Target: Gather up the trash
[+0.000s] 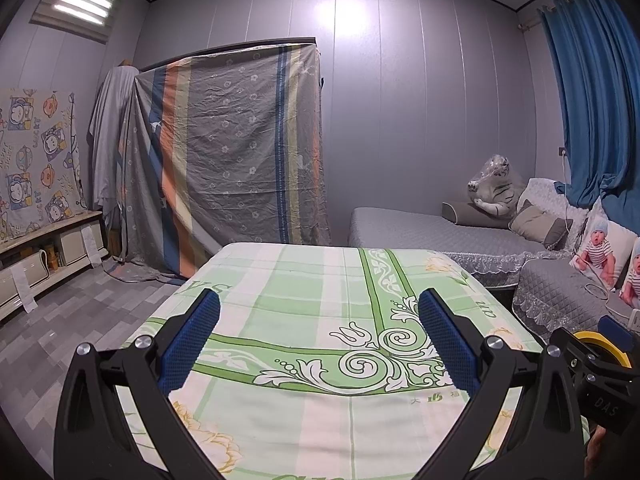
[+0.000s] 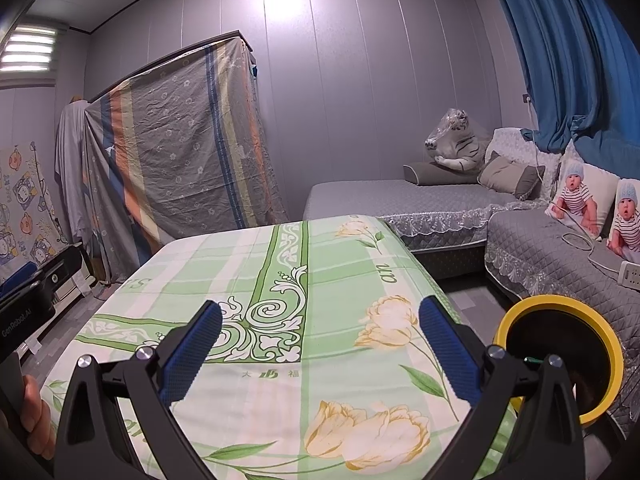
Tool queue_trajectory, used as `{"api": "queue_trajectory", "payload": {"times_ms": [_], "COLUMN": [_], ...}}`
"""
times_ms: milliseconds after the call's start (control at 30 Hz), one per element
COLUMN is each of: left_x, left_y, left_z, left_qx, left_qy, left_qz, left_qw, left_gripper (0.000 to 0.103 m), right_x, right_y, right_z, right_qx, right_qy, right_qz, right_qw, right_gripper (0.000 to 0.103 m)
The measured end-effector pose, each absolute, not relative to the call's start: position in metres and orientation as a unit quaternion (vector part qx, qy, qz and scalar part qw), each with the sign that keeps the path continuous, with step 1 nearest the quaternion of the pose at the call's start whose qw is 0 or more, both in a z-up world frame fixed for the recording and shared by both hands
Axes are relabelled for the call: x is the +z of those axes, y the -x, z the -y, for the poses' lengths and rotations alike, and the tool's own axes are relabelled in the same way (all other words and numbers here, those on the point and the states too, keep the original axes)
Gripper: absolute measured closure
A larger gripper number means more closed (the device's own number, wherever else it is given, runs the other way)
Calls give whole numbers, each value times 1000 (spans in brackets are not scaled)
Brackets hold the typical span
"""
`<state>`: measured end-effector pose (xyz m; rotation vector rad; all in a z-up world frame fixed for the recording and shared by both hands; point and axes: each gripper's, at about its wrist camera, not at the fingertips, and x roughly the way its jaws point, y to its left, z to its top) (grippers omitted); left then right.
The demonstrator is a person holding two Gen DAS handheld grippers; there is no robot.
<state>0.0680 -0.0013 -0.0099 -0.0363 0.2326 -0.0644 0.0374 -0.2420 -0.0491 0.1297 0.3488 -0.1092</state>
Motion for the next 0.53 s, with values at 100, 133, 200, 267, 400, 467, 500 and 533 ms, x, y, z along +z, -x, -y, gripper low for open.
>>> {"api": "queue_trajectory", "payload": {"times_ms": [100, 133, 200, 267, 400, 467, 500, 533], "left_x": [-11, -10, -11, -10, -11, -11, -12, -12], "left_y": [-69, -70, -70, -70, -73, -74, -75, -77], "left_z": [3, 3, 4, 4, 2, 2, 2, 2], "left_qx": [-29, -30, -27, -27, -33, -34, -33, -33], "left_qy": [12, 11, 9, 9, 14, 13, 13, 14], "left_qz": [-115, -115, -115, -116, -123, -126, -128, -129], "left_qw": [993, 993, 993, 993, 992, 991, 991, 991], "left_gripper": [8, 8, 8, 8, 8, 8, 8, 8], "right_x": [-51, -51, -51, -52, -51, -52, -52, -52], "right_y": [-39, -39, -40, -40, -41, -42, -42, -42], "right_z": [243, 243, 244, 243, 243, 244, 244, 244], "right_qx": [-54, -54, -53, -53, -53, -53, -53, -53], "right_qy": [-66, -66, -67, -67, -67, -67, -67, -68], "right_qz": [-177, -178, -180, -181, -181, -183, -182, -182], "right_qw": [981, 980, 980, 980, 980, 979, 979, 979], "right_gripper": [8, 8, 8, 8, 8, 8, 8, 8]}}
